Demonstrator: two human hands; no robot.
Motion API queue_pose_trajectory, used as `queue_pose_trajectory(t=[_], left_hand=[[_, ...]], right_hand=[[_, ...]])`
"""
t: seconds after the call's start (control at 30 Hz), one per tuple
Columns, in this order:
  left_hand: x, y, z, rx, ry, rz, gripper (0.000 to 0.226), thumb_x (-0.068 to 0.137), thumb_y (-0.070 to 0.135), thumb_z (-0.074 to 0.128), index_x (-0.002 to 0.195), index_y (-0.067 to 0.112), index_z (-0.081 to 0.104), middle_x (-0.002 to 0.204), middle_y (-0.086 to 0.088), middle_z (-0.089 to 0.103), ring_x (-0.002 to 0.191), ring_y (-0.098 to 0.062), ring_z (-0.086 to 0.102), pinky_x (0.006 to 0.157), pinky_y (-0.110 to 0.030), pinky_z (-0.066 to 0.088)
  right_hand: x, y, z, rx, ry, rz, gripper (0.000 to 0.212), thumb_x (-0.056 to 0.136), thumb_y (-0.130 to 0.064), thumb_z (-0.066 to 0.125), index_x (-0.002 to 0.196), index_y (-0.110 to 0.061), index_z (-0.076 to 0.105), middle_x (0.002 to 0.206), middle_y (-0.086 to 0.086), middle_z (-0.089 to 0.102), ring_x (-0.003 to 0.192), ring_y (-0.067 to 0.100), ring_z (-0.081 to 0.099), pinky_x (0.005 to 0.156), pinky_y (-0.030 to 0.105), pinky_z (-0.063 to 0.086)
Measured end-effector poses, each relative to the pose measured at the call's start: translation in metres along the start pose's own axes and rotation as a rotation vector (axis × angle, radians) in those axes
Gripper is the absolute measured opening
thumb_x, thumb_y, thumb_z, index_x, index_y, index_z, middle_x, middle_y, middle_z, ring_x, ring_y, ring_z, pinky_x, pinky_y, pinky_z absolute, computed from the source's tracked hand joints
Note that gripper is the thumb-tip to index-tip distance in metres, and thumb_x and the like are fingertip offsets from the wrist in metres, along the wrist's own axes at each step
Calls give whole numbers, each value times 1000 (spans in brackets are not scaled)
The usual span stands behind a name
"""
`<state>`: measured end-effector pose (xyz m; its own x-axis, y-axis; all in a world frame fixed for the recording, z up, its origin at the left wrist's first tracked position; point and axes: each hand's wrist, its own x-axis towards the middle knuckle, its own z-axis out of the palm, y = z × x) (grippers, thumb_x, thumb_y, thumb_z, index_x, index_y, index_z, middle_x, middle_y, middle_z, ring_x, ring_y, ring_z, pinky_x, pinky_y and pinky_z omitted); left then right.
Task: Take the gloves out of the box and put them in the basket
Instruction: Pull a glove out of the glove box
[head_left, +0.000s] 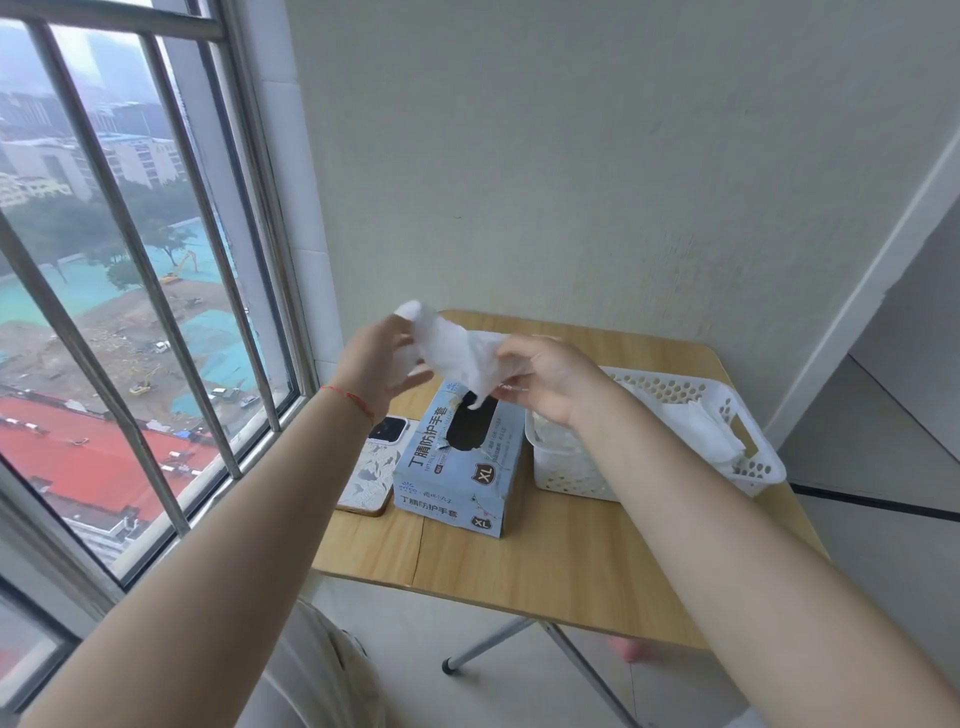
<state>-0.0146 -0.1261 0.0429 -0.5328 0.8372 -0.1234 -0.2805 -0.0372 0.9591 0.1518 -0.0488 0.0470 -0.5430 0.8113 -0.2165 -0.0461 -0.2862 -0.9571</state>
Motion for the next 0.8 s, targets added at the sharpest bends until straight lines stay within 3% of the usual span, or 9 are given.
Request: queue_pose_trajectory(t=[0.13, 0.23, 0.33, 0.43, 0.5, 0.57, 0.6, 0.67, 0.8], left_hand=[[8, -11, -6, 914, -121, -110, 14, 92, 19, 59, 101, 8, 57, 101, -10, 60, 84, -24, 56, 74, -35, 52], [9, -17, -4, 1192, -30, 50, 26, 87, 31, 60, 104, 12, 51, 97, -3, 53, 84, -21, 50, 68, -30, 43], [1, -8, 6, 855, 9, 329, 30, 83, 17, 59, 112, 16, 50, 114, -1, 53, 103, -21, 53, 78, -28, 42], [-11, 11, 19, 347, -331, 317, 46, 63, 5, 55, 108, 16, 56, 108, -4, 63, 97, -18, 62, 76, -24, 51], [-15, 16, 23, 337, -445, 299, 45, 62, 5, 55, 106, 14, 59, 97, -5, 67, 85, -17, 62, 79, -27, 51], [-14, 17, 22, 376, -443, 299, 36, 65, 10, 61, 101, 12, 62, 90, -5, 67, 82, -19, 62, 83, -31, 48], [-13, 17, 21, 378, -438, 292, 31, 66, 13, 64, 98, 11, 65, 87, -5, 67, 82, -20, 61, 83, -34, 46], [-12, 14, 18, 370, -474, 243, 25, 71, 16, 69, 95, 8, 70, 87, -7, 67, 82, -21, 62, 83, -37, 47], [-13, 2, 14, 404, -546, 126, 14, 82, 12, 75, 94, 5, 74, 89, -14, 70, 78, -27, 67, 81, -43, 54]], right_hand=[[1, -16, 4, -68, 168, -148, 18, 78, 6, 66, 81, -11, 59, 79, 9, 60, 77, 26, 60, 67, 35, 55], [-2, -26, 10, -216, 138, -173, 12, 80, 1, 66, 85, -11, 64, 87, 12, 64, 84, 28, 64, 84, 43, 54], [-10, -33, 17, -395, 25, -163, 11, 79, -7, 67, 89, -9, 68, 82, 8, 66, 78, 24, 64, 76, 37, 53], [-22, -41, 25, -560, 1, -174, 22, 68, -22, 68, 85, -8, 70, 69, 1, 58, 64, 17, 54, 61, 28, 43], [-30, -48, 27, -598, 28, -209, 31, 55, -28, 66, 78, -7, 71, 69, 2, 55, 65, 17, 53, 64, 30, 41], [-36, -55, 28, -594, 87, -250, 12, 62, -23, 61, 55, -13, 64, 59, -4, 51, 60, 16, 50, 61, 25, 40], [-37, -57, 26, -584, 125, -281, 23, 70, -18, 57, 48, -16, 53, 54, -7, 44, 56, 16, 43, 56, 24, 35], [-34, -59, 21, -558, 199, -352, 32, 78, -16, 50, 53, -22, 30, 55, -6, 28, 56, 17, 27, 53, 28, 22], [-34, -55, 18, -573, 254, -388, 27, 77, -21, 52, 65, -18, 28, 62, -1, 22, 61, 17, 22, 54, 30, 18]])
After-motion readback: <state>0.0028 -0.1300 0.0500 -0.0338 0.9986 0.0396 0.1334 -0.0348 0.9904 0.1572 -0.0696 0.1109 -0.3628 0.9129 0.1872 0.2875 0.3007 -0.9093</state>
